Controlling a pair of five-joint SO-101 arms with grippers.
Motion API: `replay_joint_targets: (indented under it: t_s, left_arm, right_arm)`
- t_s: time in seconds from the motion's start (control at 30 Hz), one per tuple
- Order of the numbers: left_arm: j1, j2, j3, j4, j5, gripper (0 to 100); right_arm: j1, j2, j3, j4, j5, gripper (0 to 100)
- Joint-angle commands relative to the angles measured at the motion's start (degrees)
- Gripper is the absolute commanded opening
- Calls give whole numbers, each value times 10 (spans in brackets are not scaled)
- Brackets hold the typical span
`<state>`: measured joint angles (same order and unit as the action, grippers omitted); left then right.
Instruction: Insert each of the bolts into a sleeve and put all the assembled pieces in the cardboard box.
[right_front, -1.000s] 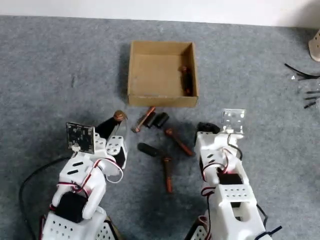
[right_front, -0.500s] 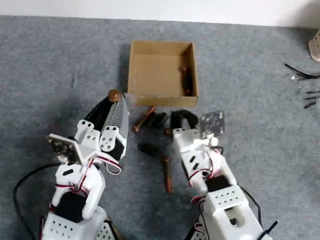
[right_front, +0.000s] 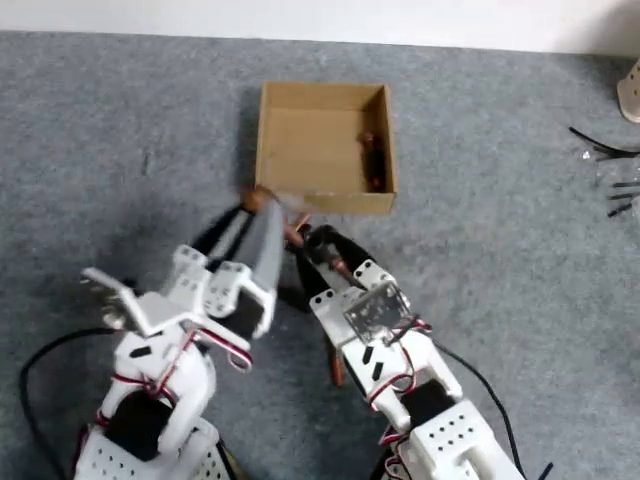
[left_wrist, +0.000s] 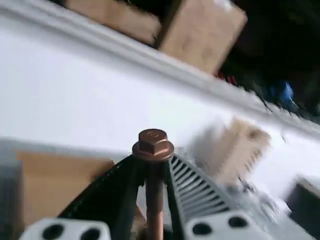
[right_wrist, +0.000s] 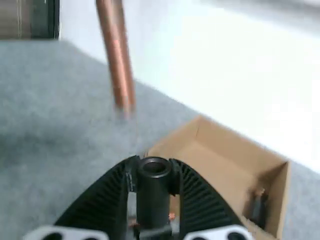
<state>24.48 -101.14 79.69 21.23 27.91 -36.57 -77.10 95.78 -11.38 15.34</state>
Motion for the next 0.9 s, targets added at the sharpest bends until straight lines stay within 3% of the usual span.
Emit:
replay_joint_targets:
  t_s: [0.0,0.37,0.6,0.73,0.87]
  left_arm:
    - [36,1,-29,29,2,4]
    - [26,1,-33,47,-18,4]
    - [24,2,30,-36,-69,4]
    - [21,2,77,-134,-97,4]
    - [25,7,91,-145,-100,4]
  right_arm:
    - [-4,-51,62,-16,8,5]
    - [-4,-83,70,44,8,5]
    - [-4,-83,70,49,8,5]
    - [-4,-83,70,51,8,5]
    - [-5,-86,70,65,8,5]
